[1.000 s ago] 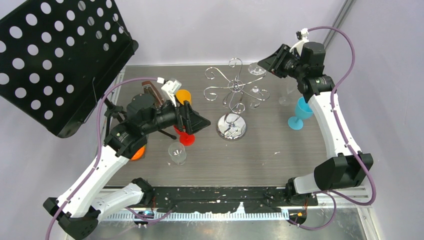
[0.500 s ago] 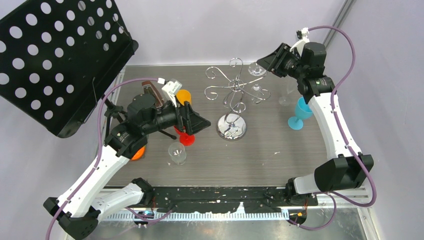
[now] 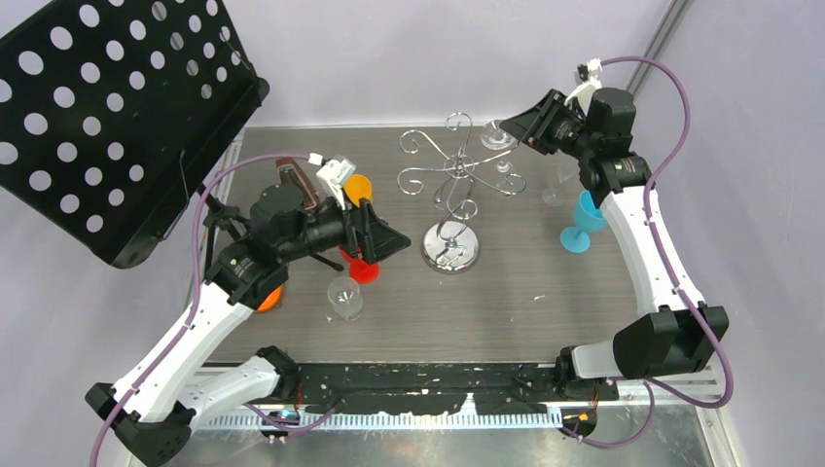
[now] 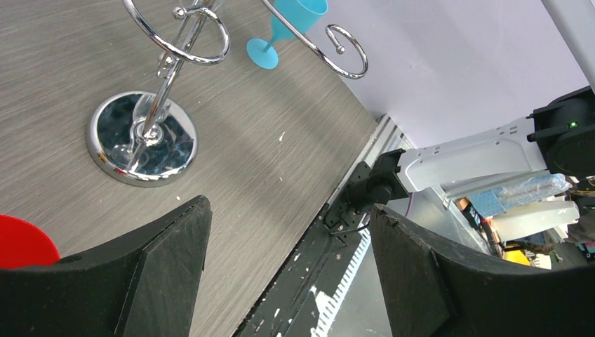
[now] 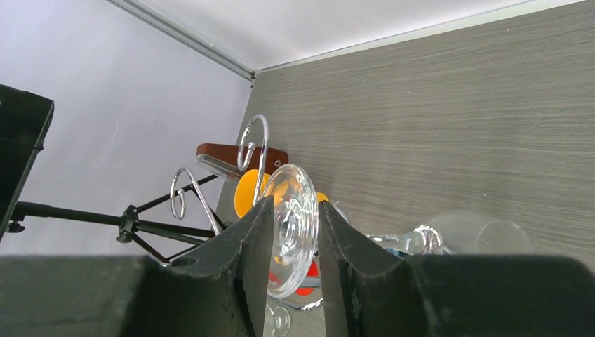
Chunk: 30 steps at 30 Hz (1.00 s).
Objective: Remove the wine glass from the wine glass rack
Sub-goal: Pick up the wine glass from the wine rack.
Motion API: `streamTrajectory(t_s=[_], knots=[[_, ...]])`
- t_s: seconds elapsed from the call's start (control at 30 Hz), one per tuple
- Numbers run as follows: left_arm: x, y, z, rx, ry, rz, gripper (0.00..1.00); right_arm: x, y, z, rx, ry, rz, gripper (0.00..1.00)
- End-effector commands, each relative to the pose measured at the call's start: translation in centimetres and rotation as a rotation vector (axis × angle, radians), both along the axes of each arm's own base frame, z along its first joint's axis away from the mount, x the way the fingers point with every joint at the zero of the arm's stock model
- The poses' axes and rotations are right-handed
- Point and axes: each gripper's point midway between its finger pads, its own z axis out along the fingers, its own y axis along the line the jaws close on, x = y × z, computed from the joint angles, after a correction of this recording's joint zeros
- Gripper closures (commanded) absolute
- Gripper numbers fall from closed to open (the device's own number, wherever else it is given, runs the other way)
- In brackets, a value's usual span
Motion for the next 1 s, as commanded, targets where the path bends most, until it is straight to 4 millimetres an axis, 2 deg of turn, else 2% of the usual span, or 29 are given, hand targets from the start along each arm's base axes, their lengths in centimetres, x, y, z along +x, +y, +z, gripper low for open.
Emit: streamTrajectory(t_s=[0.0,0.13,0.53,0.7,0.97], knots=[[-0.1,-0.2,1.2,-0.044,-0.037,-0.017,0.18,-2.0,1.2,2.4,0.040,-0.059,0.069,0.65],[-0.1,-0.3,1.2,-0.045,-0.033,-0.019,0.19,-2.3,1.3,2.3,0.052,-0.048,0.082,0.66],[-0.1,-0.3,1.0,-0.043,-0.025,-0.020,0.18,-2.5,1.5,1.2,0.073,0.000,0.087,0.94],[-0.1,-0.4,0.9,-0.039,-0.021,-0.022,0.18,-2.8,1.6,1.9,0.105,0.004,0.076,0.94],[0.1,-0.5,0.5,-0.028,-0.015,-0.024,0.19,-2.4,-0.3,3.7,0.200,0.003,-0.042,0.94]])
